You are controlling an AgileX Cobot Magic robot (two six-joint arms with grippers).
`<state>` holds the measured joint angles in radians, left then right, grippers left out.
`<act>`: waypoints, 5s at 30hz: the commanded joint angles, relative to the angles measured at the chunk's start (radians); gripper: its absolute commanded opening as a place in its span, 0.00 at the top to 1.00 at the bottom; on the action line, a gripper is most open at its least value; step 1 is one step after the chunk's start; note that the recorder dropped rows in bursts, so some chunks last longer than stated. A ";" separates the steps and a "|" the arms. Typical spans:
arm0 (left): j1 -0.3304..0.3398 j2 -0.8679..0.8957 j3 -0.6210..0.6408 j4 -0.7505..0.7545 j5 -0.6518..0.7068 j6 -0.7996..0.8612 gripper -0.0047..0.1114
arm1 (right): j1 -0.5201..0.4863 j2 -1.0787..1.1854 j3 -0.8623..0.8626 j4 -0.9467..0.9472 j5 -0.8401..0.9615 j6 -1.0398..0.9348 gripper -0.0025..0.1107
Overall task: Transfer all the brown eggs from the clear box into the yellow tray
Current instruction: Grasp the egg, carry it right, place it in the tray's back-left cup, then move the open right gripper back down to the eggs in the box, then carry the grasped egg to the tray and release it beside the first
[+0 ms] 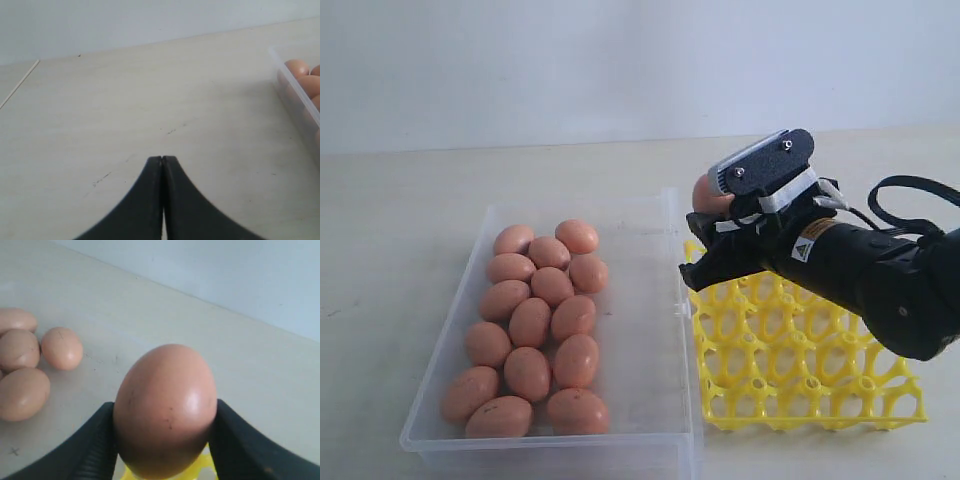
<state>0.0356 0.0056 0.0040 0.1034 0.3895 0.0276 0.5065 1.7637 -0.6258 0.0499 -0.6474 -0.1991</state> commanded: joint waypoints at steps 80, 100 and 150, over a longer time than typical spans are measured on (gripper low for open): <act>-0.006 -0.006 -0.004 -0.002 -0.009 -0.005 0.96 | 0.236 0.397 -0.929 0.148 1.357 0.502 0.44; -0.006 -0.006 -0.004 -0.002 -0.009 -0.005 0.96 | 0.204 0.185 -0.690 -0.252 0.961 0.540 0.98; -0.006 -0.006 -0.004 -0.002 -0.009 -0.005 0.96 | -0.181 0.088 -0.224 -0.342 0.390 0.225 0.46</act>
<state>0.0356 0.0056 0.0040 0.1034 0.3895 0.0276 0.3308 1.8493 -0.8518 -0.2867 -0.2354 0.0371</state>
